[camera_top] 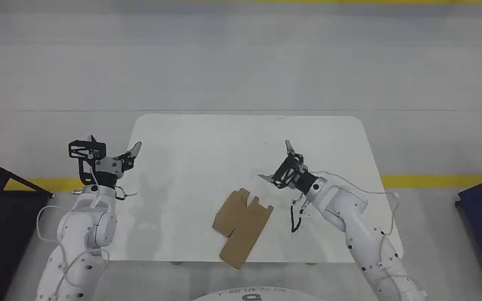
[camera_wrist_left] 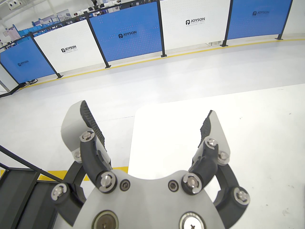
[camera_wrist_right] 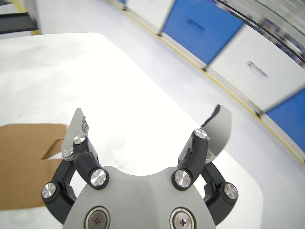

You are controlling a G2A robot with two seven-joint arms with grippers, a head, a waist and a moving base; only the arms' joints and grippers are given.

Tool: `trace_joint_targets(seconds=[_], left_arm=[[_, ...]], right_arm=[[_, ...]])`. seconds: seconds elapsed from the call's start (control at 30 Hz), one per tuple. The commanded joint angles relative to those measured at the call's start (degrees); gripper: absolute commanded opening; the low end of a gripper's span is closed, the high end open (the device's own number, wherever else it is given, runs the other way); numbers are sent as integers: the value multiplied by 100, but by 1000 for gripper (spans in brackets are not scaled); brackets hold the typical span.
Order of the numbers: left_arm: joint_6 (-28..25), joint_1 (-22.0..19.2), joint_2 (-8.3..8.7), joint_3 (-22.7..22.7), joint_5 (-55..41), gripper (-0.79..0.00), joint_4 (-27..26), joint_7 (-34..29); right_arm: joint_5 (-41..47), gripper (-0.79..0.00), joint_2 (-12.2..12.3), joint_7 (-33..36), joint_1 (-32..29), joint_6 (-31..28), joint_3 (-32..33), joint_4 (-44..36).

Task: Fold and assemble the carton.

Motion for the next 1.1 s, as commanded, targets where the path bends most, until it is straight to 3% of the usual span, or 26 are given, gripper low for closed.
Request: trace_joint_targets(seconds=[0.0,0.3,0.43,0.6,0.7,0.87,1.07], left_arm=[[0,0,0,0,0,0,0,0],[0,0,0,0,0,0,0,0],[0,0,0,0,0,0,0,0],[0,0,0,0,0,0,0,0],[0,0,0,0,0,0,0,0],[0,0,0,0,0,0,0,0],[0,0,0,0,0,0,0,0]], right_arm=[[-180,0,4,-124,150,-496,-231,177],[-138,0,2,-236,269,-677,-315,323],[-110,0,39,-284,381,-1396,-438,521],[-1095,0,221,-558,418,-2469,-438,625],[-1377,0,336,-801,326,-2584,-335,742],[-1666,0,371,-220,508,-2584,-756,897],[-1397,0,341,454,947,-2584,-1310,1168]])
